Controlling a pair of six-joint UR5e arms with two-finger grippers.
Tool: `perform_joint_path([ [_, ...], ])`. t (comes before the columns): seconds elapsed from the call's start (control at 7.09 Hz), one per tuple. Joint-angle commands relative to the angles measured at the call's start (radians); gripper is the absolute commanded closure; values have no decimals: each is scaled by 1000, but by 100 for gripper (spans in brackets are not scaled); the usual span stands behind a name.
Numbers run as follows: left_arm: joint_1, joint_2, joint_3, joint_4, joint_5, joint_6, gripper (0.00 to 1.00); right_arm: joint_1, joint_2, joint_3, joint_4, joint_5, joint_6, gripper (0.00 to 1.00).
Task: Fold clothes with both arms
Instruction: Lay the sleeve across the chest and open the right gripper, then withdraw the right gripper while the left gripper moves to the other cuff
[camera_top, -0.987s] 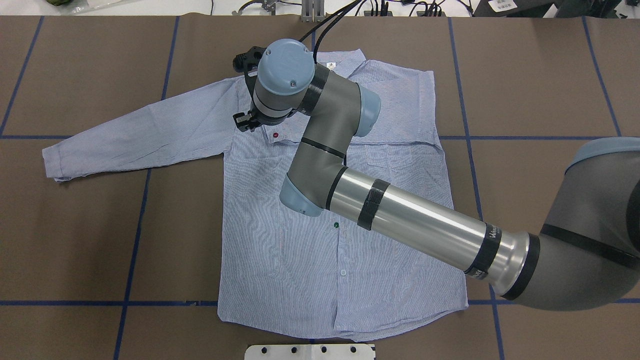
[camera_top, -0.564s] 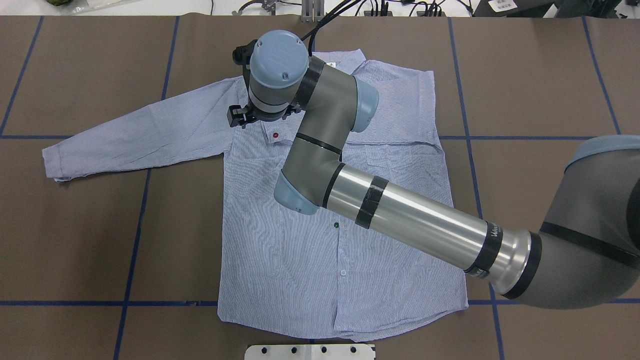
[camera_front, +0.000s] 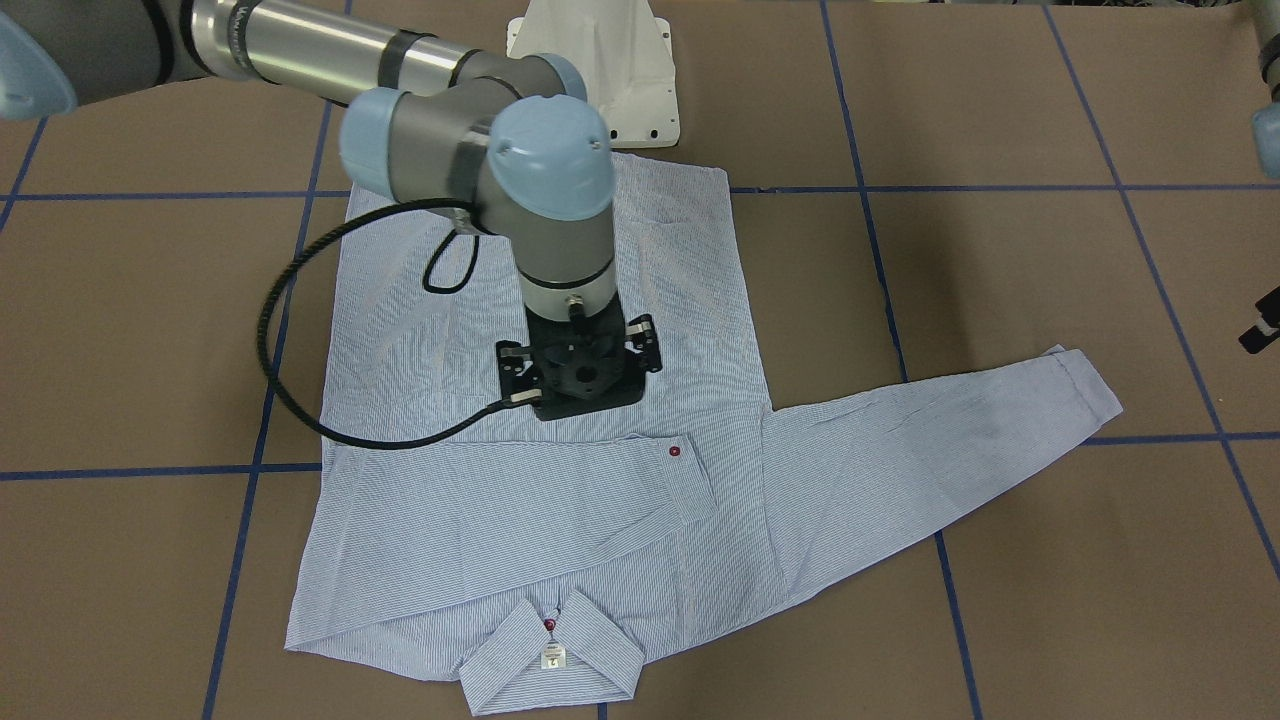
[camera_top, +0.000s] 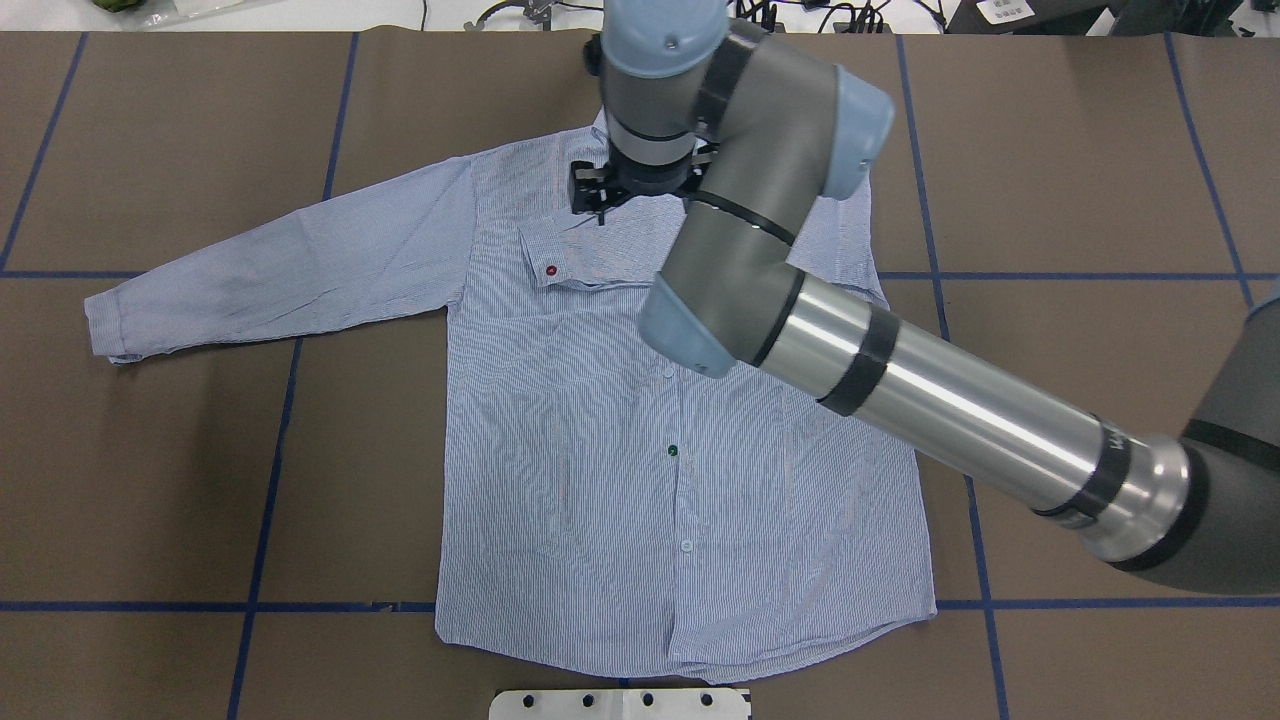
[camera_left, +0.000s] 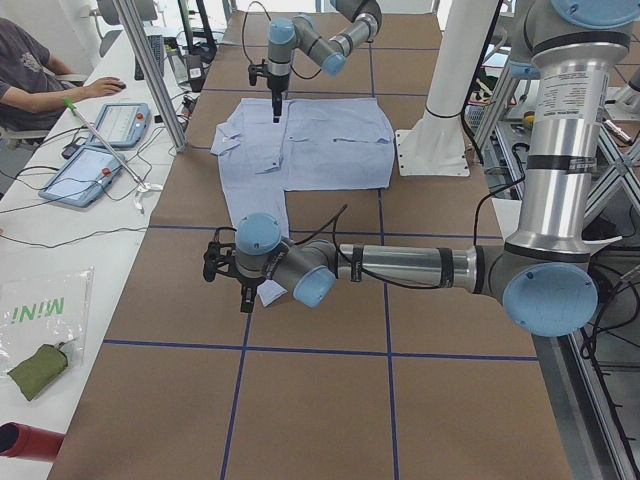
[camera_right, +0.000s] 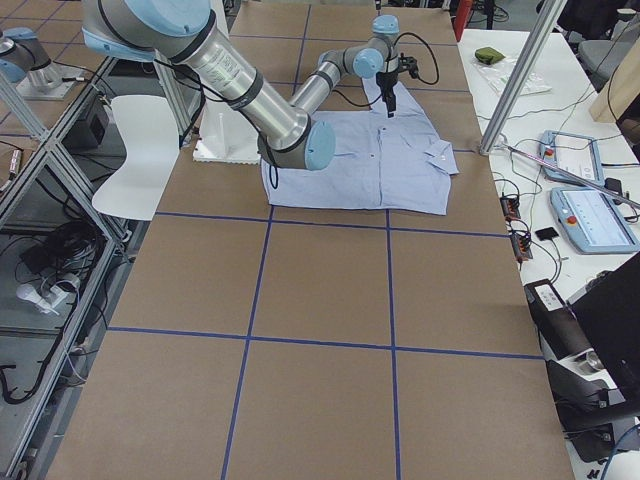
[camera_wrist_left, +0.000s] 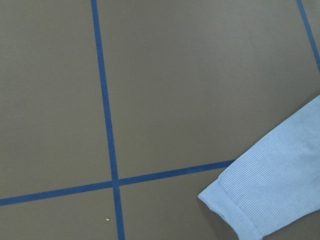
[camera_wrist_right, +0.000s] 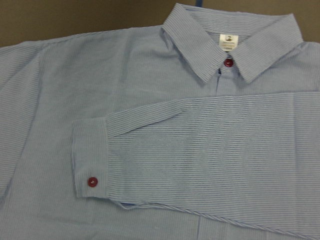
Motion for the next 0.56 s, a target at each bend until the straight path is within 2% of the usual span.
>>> perform_joint_path([
  [0.0, 176, 53, 6, -245, 151, -411, 1, 98, -228, 217, -15, 112, -51, 0],
  [0.28, 328, 70, 23, -327, 285, -598, 4, 150, -345, 307, -27, 137, -120, 0],
  [0.42, 360, 72, 26, -330, 326, -608, 11, 173, -362, 331, -65, 140, -129, 0],
])
